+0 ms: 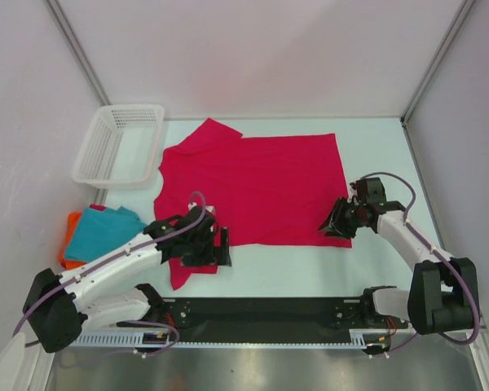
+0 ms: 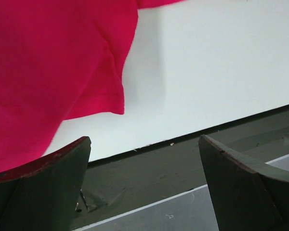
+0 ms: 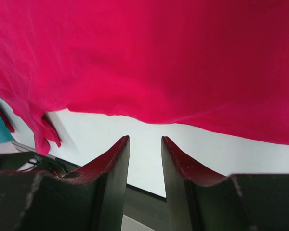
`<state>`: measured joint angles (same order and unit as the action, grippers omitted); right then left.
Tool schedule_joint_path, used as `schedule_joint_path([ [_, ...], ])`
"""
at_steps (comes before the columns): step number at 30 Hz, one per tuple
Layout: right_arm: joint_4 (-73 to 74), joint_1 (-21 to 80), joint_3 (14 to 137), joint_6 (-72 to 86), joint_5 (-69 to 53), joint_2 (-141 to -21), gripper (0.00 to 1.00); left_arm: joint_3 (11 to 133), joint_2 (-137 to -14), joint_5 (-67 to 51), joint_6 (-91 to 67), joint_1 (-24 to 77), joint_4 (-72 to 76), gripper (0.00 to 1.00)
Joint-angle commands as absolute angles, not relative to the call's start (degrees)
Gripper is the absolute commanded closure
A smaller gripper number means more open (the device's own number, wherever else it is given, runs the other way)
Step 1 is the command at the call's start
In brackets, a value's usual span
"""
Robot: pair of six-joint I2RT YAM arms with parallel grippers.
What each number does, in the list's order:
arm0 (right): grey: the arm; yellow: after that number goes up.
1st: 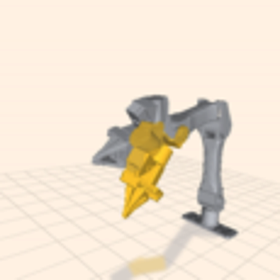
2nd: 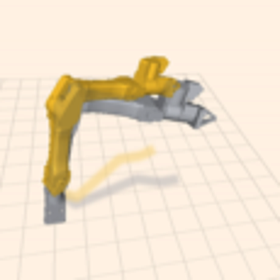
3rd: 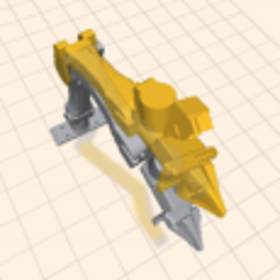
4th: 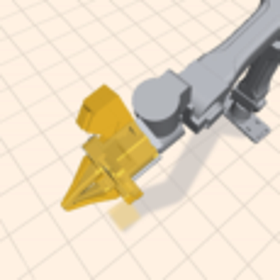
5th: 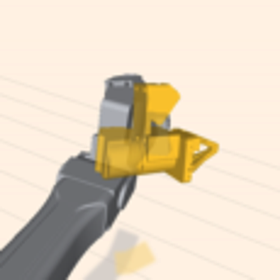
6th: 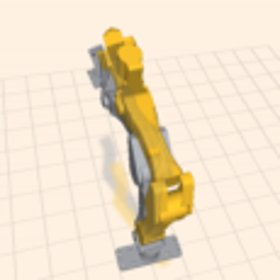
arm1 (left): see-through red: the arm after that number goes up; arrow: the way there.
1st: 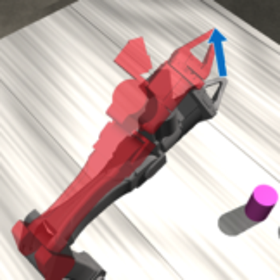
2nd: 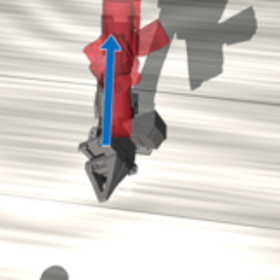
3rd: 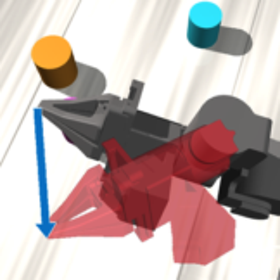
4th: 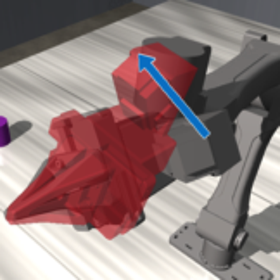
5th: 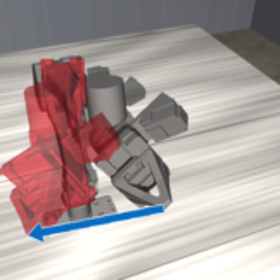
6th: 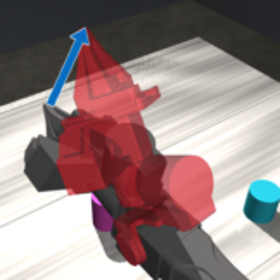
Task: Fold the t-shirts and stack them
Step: Flatten out the tshirt
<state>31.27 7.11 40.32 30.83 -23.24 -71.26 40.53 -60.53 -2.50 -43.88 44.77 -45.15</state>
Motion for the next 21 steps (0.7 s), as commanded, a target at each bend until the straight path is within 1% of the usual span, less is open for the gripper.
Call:
schedule_joint_path([
  [1, 32.07, 4.75, 43.50, 29.00, -24.61, -68.56, 0.62, 38.94, -61.87, -1.49, -48.95, 48.42, -41.31, 0.01],
  [10, 35.59, 3.52, 44.47, 28.92, -21.02, -66.18, 0.61, 33.67, -64.95, -3.43, -53.87, 55.27, -34.99, 0.00],
  [13, 37.61, 3.25, 45.44, 28.65, -19.17, -65.74, 0.58, 32.00, -65.39, -3.69, -55.63, 57.03, -33.40, 0.01],
  [21, 39.99, 3.16, 45.70, 28.13, -17.40, -65.39, 0.57, 30.85, -65.83, -1.94, -56.60, 58.18, -33.04, 0.00],
])
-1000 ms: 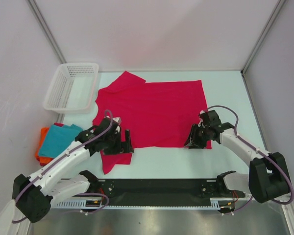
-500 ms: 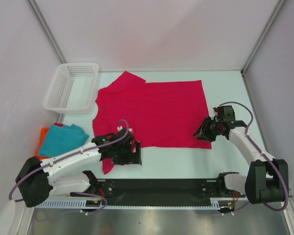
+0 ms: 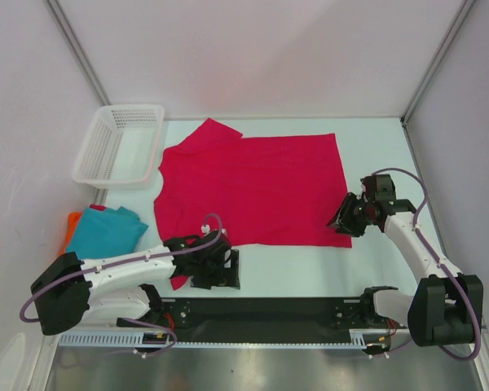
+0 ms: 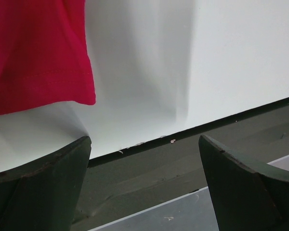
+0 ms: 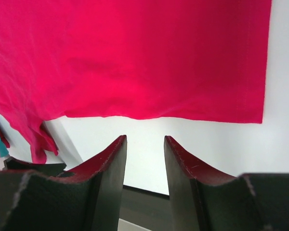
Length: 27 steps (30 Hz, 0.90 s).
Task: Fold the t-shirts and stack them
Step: Flatten out the tshirt
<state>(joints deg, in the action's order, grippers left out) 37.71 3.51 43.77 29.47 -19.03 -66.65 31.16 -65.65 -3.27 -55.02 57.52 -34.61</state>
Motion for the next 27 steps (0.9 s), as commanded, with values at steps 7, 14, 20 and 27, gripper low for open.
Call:
schedule_joint_path([
  [7, 38.85, 3.08, 45.44, 29.00, -18.28, -65.39, 0.57, 41.55, -68.81, 9.30, -53.18, 58.97, -46.48, 0.00],
  [14, 39.11, 3.08, 45.18, 28.74, -18.46, -64.42, 0.57, 49.30, -75.31, 18.19, -52.30, 60.82, -56.34, 0.00],
  [20, 39.72, 3.16, 45.61, 28.13, -18.37, -63.81, 0.58, 50.80, -81.73, 20.48, -52.64, 62.49, -57.83, 0.01],
  [27, 41.13, 2.81, 46.76, 27.33, -15.30, -63.46, 0.58, 49.83, -87.01, 20.92, -53.96, 63.89, -56.69, 0.02],
])
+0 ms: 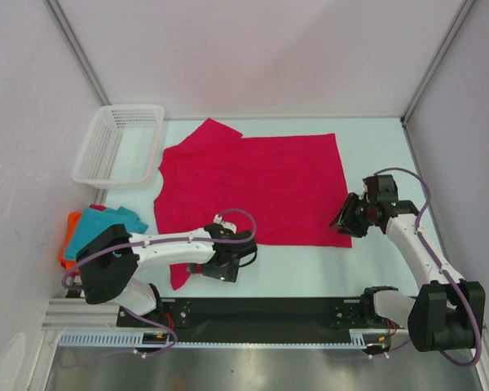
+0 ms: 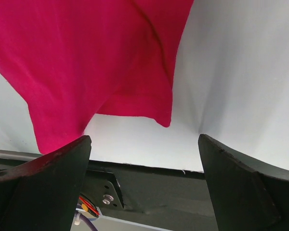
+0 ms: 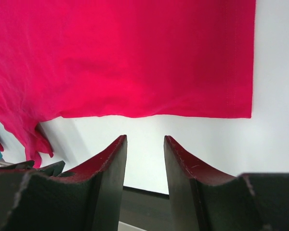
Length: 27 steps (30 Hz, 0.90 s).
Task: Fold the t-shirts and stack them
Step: Flatten out the tshirt, then grap the side of the flattened tshirt closest away from the robot with both arms
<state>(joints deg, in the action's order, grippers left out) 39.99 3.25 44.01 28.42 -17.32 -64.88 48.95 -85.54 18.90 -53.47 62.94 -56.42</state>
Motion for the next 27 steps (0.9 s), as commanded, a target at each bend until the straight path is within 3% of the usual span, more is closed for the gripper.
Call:
schedule_joint_path([
  [1, 41.22, 2.73, 46.76, 27.33, -15.21, -63.54, 0.58, 49.75, -87.10, 20.83, -54.14, 63.81, -55.99, 0.02],
  [13, 39.20, 0.80, 43.87, 29.62, -15.73, -64.95, 0.56, 48.16, -89.65, 21.71, -54.76, 64.07, -50.72, 0.14],
  [19, 33.93, -8.43, 38.94, 31.02, -25.30, -68.46, 0.54, 47.37, -88.60, 21.88, -54.76, 64.07, -50.10, 0.17],
  [27, 33.75, -13.00, 39.02, 28.75, -23.73, -71.01, 0.51, 46.50, -86.58, 22.06, -54.67, 64.07, -49.57, 0.21],
])
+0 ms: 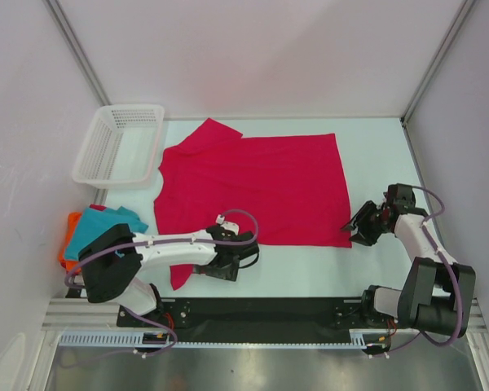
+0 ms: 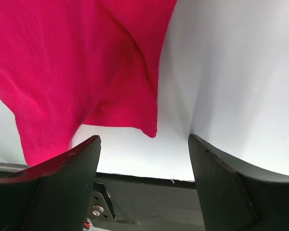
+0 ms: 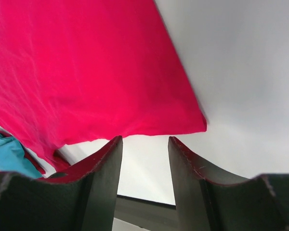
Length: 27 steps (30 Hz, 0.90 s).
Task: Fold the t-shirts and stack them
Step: Grap the side of the flattened tshirt closest away from the robot with both arms
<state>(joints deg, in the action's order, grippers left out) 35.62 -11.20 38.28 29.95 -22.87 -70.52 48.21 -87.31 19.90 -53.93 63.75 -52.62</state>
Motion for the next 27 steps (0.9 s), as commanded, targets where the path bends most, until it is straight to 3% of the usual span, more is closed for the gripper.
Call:
schedule_joint_path([
  [1, 33.75, -13.18, 39.02, 28.65, -23.47, -71.45, 0.50, 46.41, -86.31, 22.06, -54.75, 64.07, -49.57, 0.21],
  [11, 35.68, -15.03, 39.90, 27.16, -19.16, -70.84, 0.49, 43.51, -82.45, 21.28, -56.42, 63.99, -48.08, 0.24],
  [21, 34.28, -15.21, 37.62, 28.47, -18.90, -71.46, 0.49, 41.75, -81.48, 20.57, -55.46, 63.72, -45.27, 0.44],
  [27, 32.26, -15.29, 35.60, 28.92, -18.28, -72.33, 0.49, 40.69, -80.95, 20.21, -55.20, 63.37, -44.47, 0.46],
])
